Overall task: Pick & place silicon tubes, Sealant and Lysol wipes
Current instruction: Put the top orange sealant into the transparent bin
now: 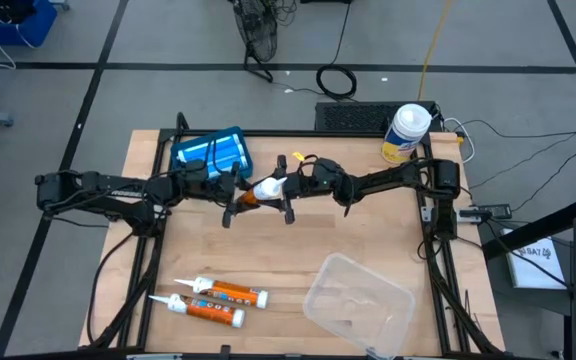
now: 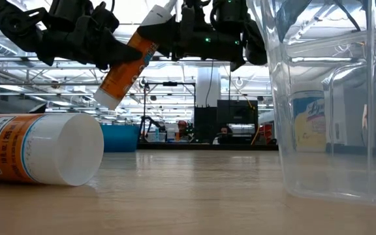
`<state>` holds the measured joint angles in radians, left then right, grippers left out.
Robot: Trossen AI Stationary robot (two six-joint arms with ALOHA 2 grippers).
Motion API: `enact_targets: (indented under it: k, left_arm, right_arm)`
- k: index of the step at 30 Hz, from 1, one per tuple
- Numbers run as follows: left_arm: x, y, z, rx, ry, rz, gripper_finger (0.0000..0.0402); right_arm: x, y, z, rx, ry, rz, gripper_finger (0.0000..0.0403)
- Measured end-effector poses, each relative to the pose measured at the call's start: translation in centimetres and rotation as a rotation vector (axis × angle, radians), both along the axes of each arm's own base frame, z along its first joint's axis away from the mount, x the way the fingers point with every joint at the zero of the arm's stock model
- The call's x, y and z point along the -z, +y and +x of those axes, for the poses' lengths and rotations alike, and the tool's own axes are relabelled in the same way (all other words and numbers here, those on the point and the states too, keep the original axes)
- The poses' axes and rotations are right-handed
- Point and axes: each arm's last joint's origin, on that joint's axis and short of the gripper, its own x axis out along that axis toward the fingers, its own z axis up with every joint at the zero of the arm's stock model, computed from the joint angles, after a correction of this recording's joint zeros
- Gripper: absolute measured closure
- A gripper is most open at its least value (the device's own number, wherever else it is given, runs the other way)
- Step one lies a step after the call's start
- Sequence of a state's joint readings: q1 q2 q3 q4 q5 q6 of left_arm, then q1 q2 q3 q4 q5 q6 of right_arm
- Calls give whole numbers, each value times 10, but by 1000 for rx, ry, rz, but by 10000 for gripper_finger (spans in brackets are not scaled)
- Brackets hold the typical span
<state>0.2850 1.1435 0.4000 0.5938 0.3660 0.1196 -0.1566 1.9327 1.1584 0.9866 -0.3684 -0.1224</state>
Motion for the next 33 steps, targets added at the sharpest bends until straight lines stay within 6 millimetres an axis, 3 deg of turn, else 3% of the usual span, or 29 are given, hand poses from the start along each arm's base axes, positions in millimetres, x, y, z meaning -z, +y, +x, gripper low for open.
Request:
enact_targets:
  k: [9, 18, 26, 33]
  left_arm:
    - [-2, 1, 0, -33, -7, -133, 93]
    - [-3, 1, 0, -34, -3, -173, 36]
    - [-2, 1, 0, -36, 0, -170, 24]
    - [-2, 1, 0, -33, 2, -171, 32]
  right_arm:
    - [1, 1, -2, 1, 52, 6, 207]
    - [-45, 16, -25, 33, 109, -89, 207]
    - [-100, 67, -74, 151, 195, -292, 207]
    - [-129, 145, -122, 151, 180, -336, 207]
